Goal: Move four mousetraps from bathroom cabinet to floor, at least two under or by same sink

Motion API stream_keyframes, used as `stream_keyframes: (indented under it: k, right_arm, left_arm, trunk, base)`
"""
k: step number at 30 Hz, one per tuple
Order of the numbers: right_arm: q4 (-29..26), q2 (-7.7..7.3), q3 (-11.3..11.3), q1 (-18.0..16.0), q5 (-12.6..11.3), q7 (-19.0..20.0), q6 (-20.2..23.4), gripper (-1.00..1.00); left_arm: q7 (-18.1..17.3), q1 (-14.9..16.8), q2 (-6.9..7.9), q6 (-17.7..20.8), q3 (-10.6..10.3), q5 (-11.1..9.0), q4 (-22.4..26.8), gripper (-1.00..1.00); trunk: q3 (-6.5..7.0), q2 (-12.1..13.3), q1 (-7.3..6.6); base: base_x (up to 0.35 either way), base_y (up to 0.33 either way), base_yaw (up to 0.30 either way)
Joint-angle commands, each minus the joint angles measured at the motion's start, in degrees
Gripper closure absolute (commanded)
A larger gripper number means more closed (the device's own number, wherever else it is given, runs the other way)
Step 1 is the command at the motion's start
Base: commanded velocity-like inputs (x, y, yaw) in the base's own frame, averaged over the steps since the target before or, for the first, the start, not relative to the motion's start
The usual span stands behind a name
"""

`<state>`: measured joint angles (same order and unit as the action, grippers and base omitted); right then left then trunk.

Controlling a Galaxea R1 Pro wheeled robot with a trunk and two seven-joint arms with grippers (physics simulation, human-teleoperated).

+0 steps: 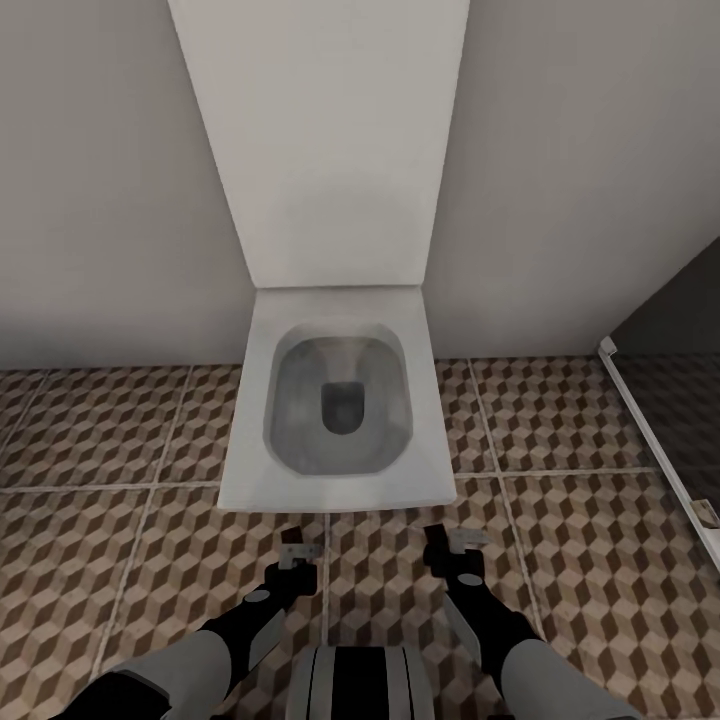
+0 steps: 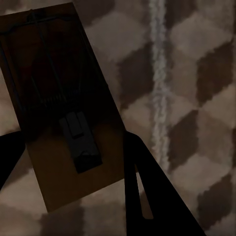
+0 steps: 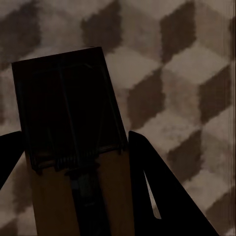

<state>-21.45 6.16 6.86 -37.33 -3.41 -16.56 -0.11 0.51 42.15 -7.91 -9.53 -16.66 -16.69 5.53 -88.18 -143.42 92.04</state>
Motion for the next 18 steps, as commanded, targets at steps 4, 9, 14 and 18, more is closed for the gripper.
stream_keyframes:
  k: [4,9,14,18]
  right_arm:
    - [0.0,-0.21,0.5,0.0,-0.5,-0.7,-0.1,1.00]
    - [0.0,-0.26,0.5,0.0,-0.5,-0.9,-0.1,1.00]
    - [0.0,-0.21,0.4,0.0,-0.6,-1.0,-0.1,1.00]
    - [0.0,-0.19,0.4,0.0,-0.6,-1.0,-0.1,1.00]
  left_arm:
    - [0.0,0.0,0.00,-0.2,-0.5,-0.5,-0.1,1.00]
    - [0.0,0.0,0.00,-0.2,-0.5,-0.5,-0.1,1.00]
    - [0.0,0.0,0.00,-0.2,-0.5,-0.5,-0.1,1.00]
    - [0.0,0.0,0.00,-0.2,-0.5,-0.5,-0.1,1.00]
  trunk:
    - [-0.03,0.0,-0.01]
    - [-0.03,0.0,-0.01]
    - [-0.03,0.0,-0.01]
    - [-0.03,0.0,-0.01]
  base:
    - [0.000,0.000,0.000]
    - [0.000,0.000,0.000]
    - [0.000,0.000,0.000]
    - [0.000,0.004,0.000]
